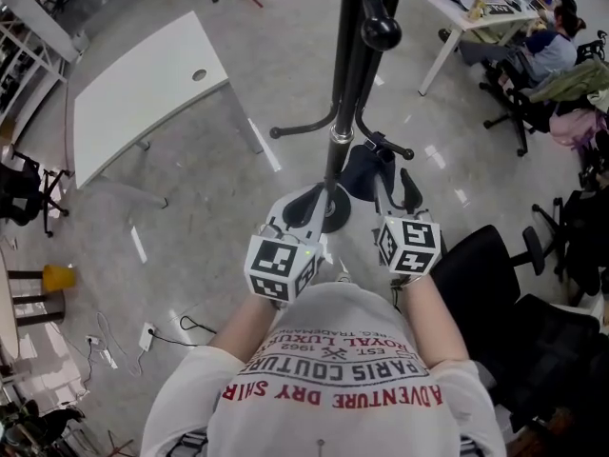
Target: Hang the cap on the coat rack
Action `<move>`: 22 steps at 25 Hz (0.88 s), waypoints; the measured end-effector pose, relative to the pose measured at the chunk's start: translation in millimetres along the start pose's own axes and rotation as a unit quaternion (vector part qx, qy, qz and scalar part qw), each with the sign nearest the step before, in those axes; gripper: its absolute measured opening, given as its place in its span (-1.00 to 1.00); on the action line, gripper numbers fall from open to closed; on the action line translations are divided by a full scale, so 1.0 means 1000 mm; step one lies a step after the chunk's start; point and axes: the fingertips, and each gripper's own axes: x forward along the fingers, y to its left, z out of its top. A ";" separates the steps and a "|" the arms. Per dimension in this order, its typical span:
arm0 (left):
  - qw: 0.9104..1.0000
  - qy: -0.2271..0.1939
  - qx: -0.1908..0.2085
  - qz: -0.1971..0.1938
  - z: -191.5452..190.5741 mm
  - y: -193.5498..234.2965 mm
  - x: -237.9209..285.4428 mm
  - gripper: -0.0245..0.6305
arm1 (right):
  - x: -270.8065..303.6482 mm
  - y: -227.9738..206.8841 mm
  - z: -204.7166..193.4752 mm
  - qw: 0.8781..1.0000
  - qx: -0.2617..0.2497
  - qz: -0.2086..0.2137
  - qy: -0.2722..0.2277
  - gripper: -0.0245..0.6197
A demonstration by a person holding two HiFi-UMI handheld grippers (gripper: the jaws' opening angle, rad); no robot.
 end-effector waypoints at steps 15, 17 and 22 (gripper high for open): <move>0.999 -0.030 0.022 -0.028 0.024 0.008 -0.049 -0.91 | -0.082 0.057 0.042 0.997 0.022 -0.010 -0.076 -0.87; 0.999 -0.029 0.023 -0.035 0.024 0.007 -0.052 -0.91 | -0.090 0.065 0.045 0.996 0.003 -0.014 -0.085 -0.88; 0.998 -0.034 0.038 -0.044 0.020 0.008 -0.068 -0.91 | -0.100 0.090 0.040 0.996 0.008 -0.020 -0.089 -0.88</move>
